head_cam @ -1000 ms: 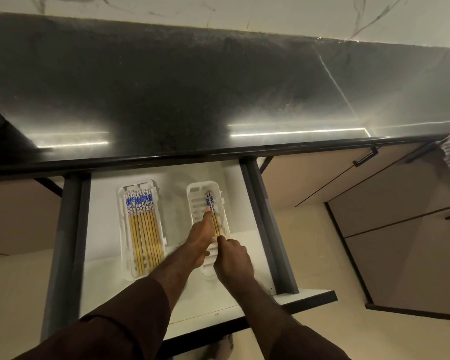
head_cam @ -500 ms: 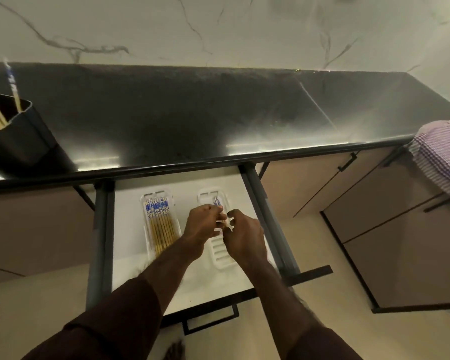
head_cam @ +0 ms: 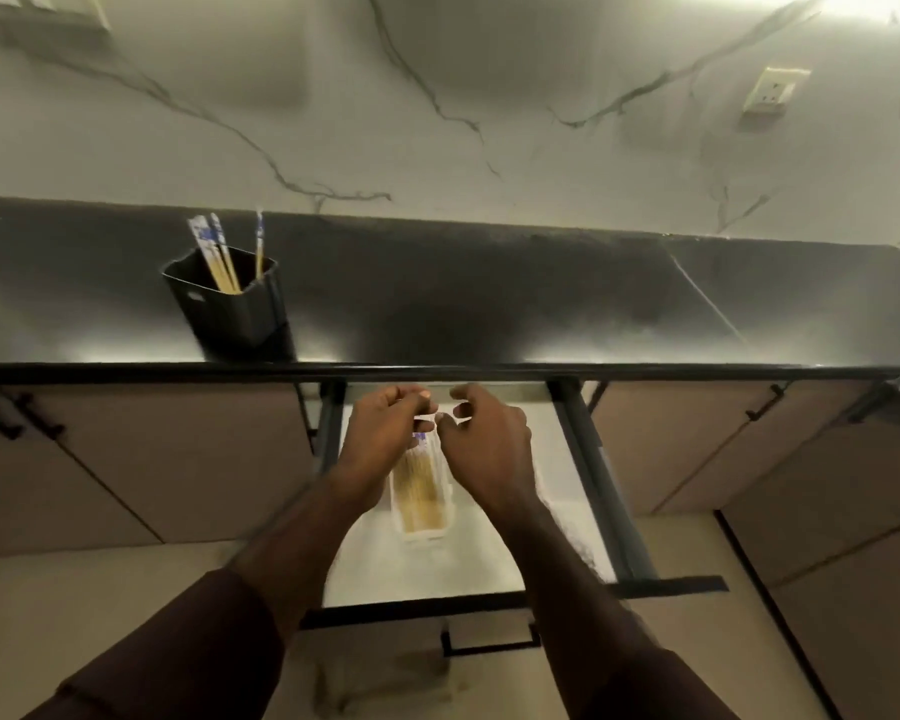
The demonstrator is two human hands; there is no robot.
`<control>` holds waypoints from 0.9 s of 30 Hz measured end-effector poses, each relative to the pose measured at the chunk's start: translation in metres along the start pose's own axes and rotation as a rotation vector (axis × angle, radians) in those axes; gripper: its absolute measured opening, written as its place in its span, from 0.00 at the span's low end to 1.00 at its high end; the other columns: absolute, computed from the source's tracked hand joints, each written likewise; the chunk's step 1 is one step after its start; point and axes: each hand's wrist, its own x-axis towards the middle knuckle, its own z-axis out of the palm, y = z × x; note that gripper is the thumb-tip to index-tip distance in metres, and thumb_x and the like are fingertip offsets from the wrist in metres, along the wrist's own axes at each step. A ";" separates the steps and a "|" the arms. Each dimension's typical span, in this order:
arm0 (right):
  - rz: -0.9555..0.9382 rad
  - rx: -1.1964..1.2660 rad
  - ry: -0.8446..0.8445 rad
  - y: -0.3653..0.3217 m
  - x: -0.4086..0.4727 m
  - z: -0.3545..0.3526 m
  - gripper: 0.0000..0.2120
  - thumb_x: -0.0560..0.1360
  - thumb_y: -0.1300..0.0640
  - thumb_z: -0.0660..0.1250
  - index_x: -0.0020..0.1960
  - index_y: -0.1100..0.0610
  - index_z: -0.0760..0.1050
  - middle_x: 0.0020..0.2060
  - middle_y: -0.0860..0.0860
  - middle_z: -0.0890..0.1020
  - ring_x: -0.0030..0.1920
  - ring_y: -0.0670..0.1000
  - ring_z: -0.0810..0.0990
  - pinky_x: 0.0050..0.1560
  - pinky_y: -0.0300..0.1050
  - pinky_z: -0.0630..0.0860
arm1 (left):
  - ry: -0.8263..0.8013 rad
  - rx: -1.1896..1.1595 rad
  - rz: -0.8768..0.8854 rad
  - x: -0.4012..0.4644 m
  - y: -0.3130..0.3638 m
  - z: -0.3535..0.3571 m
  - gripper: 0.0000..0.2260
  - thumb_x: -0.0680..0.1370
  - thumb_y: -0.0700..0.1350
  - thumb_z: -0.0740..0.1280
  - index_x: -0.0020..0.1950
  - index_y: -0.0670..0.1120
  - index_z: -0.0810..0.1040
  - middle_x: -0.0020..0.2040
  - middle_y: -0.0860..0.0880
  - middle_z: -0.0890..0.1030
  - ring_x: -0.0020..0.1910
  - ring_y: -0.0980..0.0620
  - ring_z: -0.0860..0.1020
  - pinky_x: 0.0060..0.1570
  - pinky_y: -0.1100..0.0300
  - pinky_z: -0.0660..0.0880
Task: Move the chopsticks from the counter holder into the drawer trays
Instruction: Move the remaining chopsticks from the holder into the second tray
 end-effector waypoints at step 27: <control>-0.208 0.134 0.058 -0.306 0.069 0.200 0.19 0.76 0.55 0.69 0.67 0.53 0.74 0.53 0.50 0.84 0.46 0.43 0.80 0.52 0.38 0.78 | 0.035 0.026 0.244 0.134 0.108 -0.367 0.04 0.79 0.42 0.67 0.51 0.49 0.80 0.44 0.50 0.85 0.39 0.59 0.83 0.36 0.68 0.77</control>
